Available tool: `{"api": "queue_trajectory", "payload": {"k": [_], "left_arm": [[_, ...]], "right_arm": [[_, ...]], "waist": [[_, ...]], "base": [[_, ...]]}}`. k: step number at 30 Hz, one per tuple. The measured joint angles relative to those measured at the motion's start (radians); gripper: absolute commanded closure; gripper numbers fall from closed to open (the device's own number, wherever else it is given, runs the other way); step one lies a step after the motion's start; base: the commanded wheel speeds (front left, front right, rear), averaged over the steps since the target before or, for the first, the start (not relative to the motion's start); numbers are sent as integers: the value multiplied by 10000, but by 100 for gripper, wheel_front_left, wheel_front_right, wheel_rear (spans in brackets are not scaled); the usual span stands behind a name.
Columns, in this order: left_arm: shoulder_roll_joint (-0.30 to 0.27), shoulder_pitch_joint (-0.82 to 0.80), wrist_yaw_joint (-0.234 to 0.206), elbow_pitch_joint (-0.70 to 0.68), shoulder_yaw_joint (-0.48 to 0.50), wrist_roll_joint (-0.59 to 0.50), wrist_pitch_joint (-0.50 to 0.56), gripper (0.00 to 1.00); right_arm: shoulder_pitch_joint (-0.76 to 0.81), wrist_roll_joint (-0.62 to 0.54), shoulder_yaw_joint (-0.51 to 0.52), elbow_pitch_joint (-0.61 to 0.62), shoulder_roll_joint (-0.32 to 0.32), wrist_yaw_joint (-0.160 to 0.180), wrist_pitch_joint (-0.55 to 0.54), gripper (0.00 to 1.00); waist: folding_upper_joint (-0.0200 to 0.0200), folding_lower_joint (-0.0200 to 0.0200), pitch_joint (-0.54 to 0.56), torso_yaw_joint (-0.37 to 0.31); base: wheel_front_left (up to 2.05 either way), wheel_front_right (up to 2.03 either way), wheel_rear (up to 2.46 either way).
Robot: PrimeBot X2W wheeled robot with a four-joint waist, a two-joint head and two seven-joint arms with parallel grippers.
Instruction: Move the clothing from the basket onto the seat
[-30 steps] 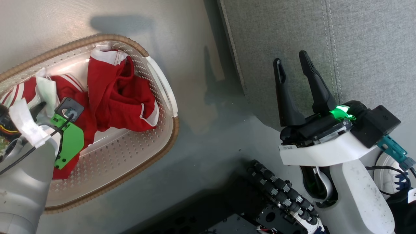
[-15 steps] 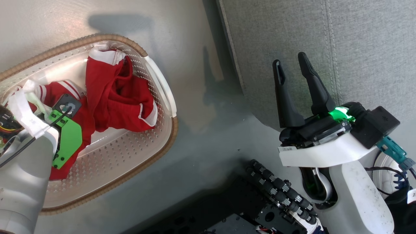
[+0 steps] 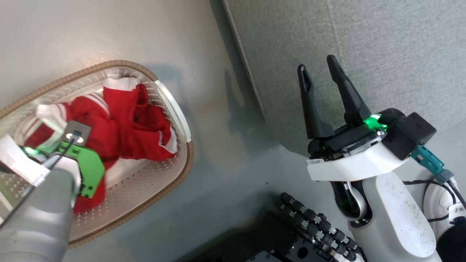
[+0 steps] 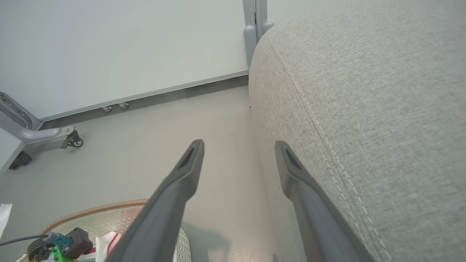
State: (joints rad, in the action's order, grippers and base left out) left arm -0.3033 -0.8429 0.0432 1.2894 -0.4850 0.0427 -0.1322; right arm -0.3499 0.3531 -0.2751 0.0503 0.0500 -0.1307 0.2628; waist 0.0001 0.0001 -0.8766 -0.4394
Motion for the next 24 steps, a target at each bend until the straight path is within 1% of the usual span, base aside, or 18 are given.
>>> {"api": "queue_trajectory", "payload": {"k": [4,9,12,15,16,18,21,24], "left_arm": [[470,262,2,4,82,232,-573,100],[995,689,0,-61,357,725,-1131,100],[1145,1077,6,-368,516,934,-1258,100],[1179,1610,111,-1588,596,1032,-1287,100],[1168,1856,109,-2228,646,1047,-1292,100],[1168,2275,105,-2989,832,1198,-1304,100],[1093,3085,98,-4180,1195,1313,-1302,100],[1229,3729,92,-5235,1747,1540,-1302,100]], "right_arm": [[153,-403,100,-245,-10,0,0,0],[577,-800,155,-587,-13,0,0,0],[824,-989,169,-759,-17,0,0,0],[1091,-1039,244,-849,-19,0,0,0],[1209,-1066,270,-869,-17,0,0,0],[1326,-1116,272,-892,-13,0,0,0],[1524,-1221,253,-978,-15,0,0,0],[1750,-1283,249,-1060,-15,0,0,0]], "waist": [[0,0,604,147],[0,0,1653,461],[0,-1,2340,656],[0,-1,3049,855],[0,-1,3354,945],[0,-1,3750,1070],[0,-1,4455,1312],[0,-1,5083,1537]], "base": [[0,0,0],[0,0,0],[0,0,0],[0,0,0],[0,0,0],[0,0,0],[0,0,0],[0,0,0]]}}
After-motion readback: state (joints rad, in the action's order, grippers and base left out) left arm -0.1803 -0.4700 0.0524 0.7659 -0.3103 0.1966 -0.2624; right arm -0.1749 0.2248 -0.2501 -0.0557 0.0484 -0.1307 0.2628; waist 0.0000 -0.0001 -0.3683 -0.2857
